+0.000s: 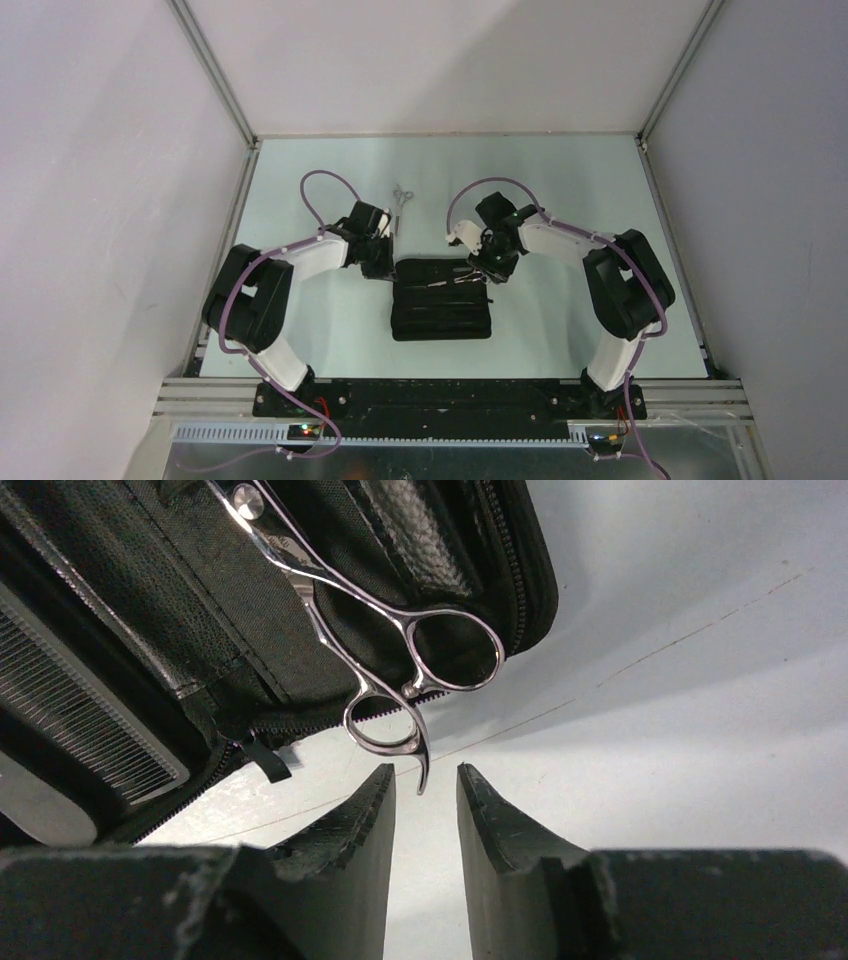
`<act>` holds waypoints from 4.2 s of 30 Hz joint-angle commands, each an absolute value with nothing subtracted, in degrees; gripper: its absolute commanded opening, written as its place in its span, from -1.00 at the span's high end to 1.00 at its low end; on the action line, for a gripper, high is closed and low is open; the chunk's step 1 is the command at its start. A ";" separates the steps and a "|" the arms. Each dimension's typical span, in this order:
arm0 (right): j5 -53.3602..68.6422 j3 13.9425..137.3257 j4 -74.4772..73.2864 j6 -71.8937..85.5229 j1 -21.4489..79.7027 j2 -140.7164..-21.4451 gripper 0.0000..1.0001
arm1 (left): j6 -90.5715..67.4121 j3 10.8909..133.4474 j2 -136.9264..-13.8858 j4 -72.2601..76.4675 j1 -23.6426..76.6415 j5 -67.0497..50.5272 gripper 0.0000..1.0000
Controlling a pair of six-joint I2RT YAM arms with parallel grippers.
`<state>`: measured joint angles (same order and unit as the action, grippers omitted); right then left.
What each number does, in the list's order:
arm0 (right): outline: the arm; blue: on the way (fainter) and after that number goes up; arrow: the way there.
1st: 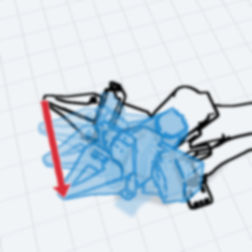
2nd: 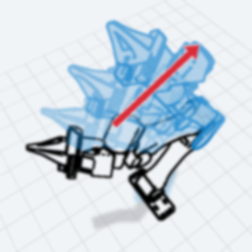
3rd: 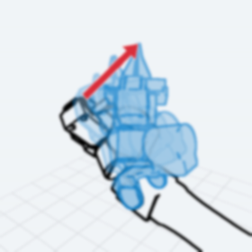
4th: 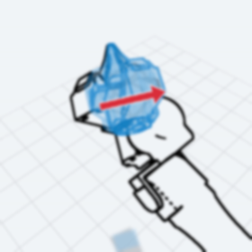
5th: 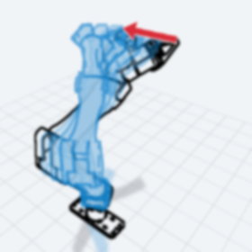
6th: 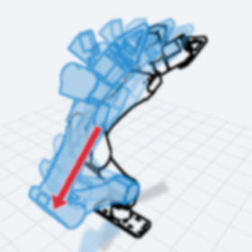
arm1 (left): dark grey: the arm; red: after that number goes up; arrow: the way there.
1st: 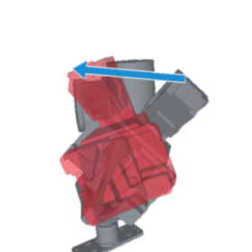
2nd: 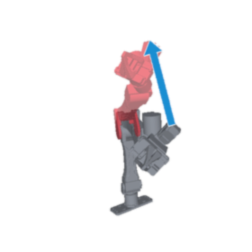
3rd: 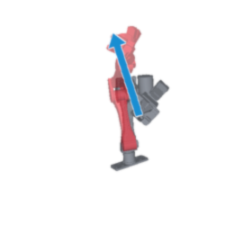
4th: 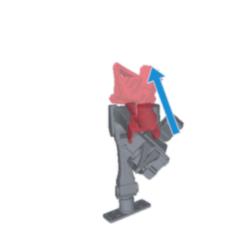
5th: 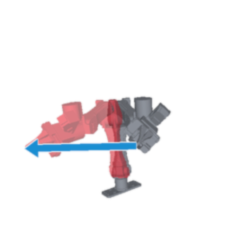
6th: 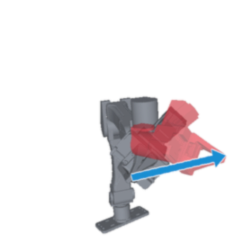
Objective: Sort the hair-cutting tools
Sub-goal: Place the scissors at the center of the board.
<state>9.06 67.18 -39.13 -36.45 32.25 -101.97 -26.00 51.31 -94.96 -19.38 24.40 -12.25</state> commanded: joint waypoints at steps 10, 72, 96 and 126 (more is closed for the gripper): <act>6.85 67.15 -38.02 -36.19 34.45 -103.34 0.93 | -27.09 50.63 -94.91 -17.75 25.16 -13.93 1.00; 3.93 66.08 -36.52 -12.74 40.68 -98.87 1.00 | -29.37 49.84 -94.43 -16.59 25.14 -15.29 1.00; 4.48 66.41 -37.51 3.34 39.96 -97.33 0.59 | -33.29 47.19 -92.42 -13.79 25.65 -19.14 1.00; 8.10 47.24 -18.65 11.40 28.23 -66.72 -0.99 | -35.92 46.13 -80.50 -20.64 30.40 -4.92 -0.36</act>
